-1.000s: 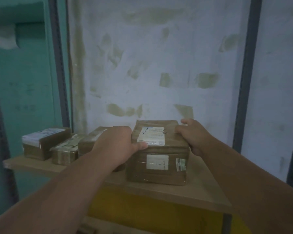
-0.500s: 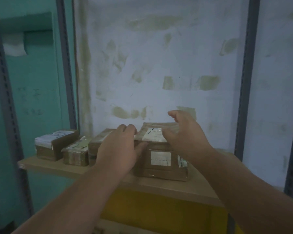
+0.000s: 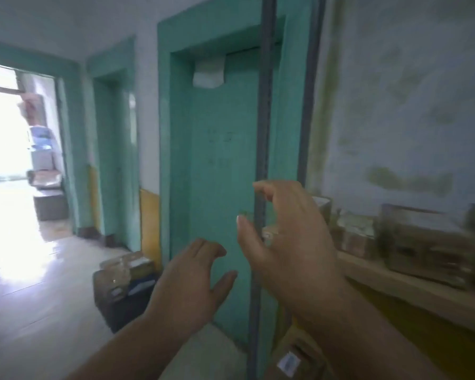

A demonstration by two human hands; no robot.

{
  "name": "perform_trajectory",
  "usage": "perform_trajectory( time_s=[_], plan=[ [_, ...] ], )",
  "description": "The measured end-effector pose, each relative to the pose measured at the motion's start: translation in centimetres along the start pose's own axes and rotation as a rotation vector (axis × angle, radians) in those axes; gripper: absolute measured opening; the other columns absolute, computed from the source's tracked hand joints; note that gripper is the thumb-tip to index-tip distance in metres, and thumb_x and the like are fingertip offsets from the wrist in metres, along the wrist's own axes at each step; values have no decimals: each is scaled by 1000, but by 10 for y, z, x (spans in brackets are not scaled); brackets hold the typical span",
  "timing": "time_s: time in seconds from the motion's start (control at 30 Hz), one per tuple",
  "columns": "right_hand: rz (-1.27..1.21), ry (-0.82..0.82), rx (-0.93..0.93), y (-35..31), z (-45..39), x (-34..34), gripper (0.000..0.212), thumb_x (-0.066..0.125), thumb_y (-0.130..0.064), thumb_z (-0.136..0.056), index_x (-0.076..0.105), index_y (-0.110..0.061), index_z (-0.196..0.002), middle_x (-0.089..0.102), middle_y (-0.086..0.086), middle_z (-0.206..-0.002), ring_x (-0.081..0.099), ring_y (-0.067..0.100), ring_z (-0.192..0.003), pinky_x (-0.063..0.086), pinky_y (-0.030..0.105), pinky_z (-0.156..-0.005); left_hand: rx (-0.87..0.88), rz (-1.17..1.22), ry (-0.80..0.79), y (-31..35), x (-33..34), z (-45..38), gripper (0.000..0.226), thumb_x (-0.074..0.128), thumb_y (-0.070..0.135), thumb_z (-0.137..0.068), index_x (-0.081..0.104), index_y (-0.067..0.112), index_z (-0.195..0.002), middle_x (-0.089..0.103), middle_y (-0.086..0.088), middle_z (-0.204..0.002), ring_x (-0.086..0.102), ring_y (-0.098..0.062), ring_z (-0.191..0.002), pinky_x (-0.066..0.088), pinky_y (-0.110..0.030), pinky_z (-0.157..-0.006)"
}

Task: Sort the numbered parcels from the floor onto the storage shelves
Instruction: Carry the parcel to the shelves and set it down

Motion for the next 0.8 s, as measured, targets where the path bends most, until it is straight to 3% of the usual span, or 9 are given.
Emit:
perform_trajectory(
  time_s=[0.13, 0.33, 0.47, 0.63, 0.73, 0.8],
  plan=[
    [-154, -112, 41, -51, -11, 111, 41, 63, -36, -85, 59, -16, -121, 59, -3, -112, 55, 12, -105, 33, 16, -88, -203, -157, -85, -118, -44, 28, 33, 65, 49, -83, 63, 30, -111, 58, 13, -104, 56, -11, -98, 47, -29, -83],
    [-260, -261, 59, -77, -25, 257, 40, 64, -40, -87, 56, -24, -124, 47, -19, -109, 53, 7, -104, 36, 22, -85, -403, -244, -106, -256, -57, 44, 33, 72, 48, -83, 61, 33, -110, 62, 10, -109, 58, -13, -95, 45, -23, -74],
    [-319, -302, 69, -70, -42, 355, 40, 65, -39, -87, 58, -22, -123, 57, -10, -112, 53, 9, -103, 37, 26, -83, -485, -267, -131, -344, -42, 28, 33, 67, 50, -86, 59, 35, -115, 61, 11, -116, 59, -12, -98, 51, -26, -80],
    [-372, -338, 96, -60, -85, 480, 50, 55, -51, -83, 62, -17, -119, 64, 0, -111, 57, 15, -100, 39, 25, -82, -577, -259, -184, -449, -25, -7, 37, 64, 49, -89, 55, 37, -122, 59, 12, -120, 58, -10, -101, 48, -22, -82],
    [-407, -421, 119, -66, -116, 555, 43, 60, -44, -87, 60, -20, -123, 61, -2, -118, 56, 17, -107, 37, 20, -81, -639, -261, -202, -519, -26, -24, 38, 61, 53, -90, 53, 39, -124, 58, 15, -119, 56, -6, -99, 50, -22, -84],
    [-432, -462, 116, -77, -131, 605, 41, 63, -40, -89, 58, -21, -125, 59, -2, -122, 53, 17, -111, 39, 24, -86, -693, -263, -199, -570, -30, -32, 36, 61, 54, -90, 54, 38, -122, 58, 16, -117, 55, -5, -97, 52, -23, -85]
  ],
)
Point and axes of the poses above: each hand's wrist, its own z-axis away from the middle knuckle, its own x-axis out of the palm, y = z × x, the point moved 5 cm from there along -z, towards the middle knuckle
